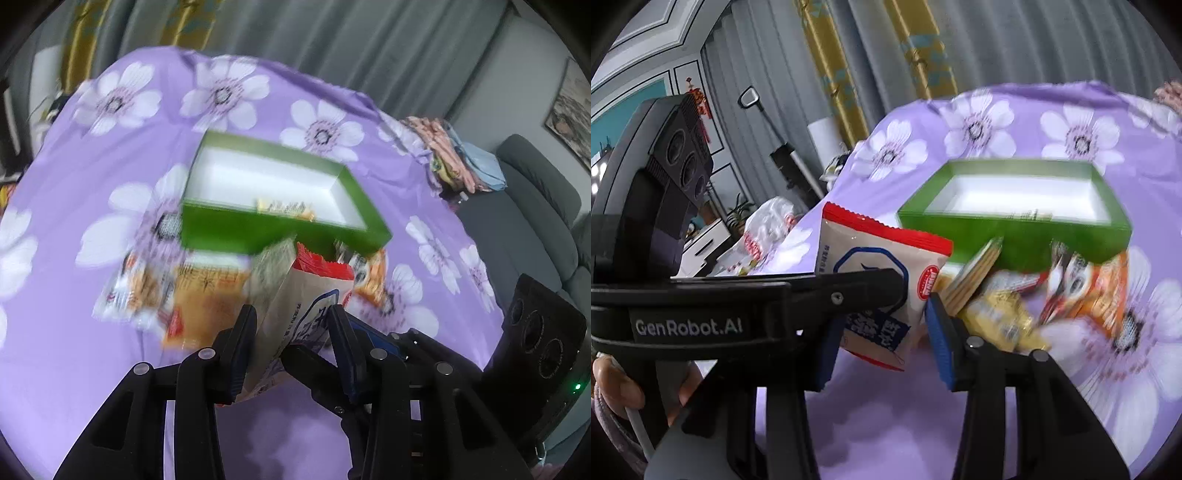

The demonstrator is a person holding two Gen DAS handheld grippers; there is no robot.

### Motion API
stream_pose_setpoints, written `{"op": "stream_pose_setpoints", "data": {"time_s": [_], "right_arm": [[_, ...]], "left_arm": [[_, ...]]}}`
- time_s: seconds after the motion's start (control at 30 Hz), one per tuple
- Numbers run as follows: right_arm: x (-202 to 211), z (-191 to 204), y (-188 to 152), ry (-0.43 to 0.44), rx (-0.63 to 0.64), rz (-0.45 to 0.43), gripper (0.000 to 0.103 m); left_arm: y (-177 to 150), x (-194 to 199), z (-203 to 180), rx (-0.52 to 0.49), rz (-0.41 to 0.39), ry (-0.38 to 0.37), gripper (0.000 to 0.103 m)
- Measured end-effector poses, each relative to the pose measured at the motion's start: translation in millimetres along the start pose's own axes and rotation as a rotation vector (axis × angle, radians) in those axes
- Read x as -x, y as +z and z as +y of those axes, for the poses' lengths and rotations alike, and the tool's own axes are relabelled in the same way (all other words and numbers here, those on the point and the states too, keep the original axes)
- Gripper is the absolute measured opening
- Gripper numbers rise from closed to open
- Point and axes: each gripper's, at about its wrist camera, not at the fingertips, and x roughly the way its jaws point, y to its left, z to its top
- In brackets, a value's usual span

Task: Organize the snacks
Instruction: 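Lift the white-and-blue bag into the green box and open the left gripper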

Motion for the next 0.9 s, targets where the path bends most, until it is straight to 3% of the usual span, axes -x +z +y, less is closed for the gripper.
{"op": "stream_pose_setpoints", "data": {"time_s": [0.23,0.4,0.73,0.9], "right_arm": [[-8.9,-36.8,57.8,-0.05,0.01,-0.094,0.044],[-29.5,-68.8,85.0,-0.077,-0.013,-0.085,0.044],[-85.2,-109.8,84.8,-0.136,-0.025,0.044,0.043],[-85.6,-118.2,82.3,-0.149,-0.039,0.049,0.045]], "left_arm": [[65.1,-22.0,-16.5,-0.06,-0.041,-0.043,0.041],[109.3,-60.0,-16.1,-0.057,-0.016,-0.066,0.041],[122.9,-131.5,8.7,0.023,0.073,-0.064,0.041],[124.9,-135.2,17.1,0.034,0.056,-0.021,0.041]]}}
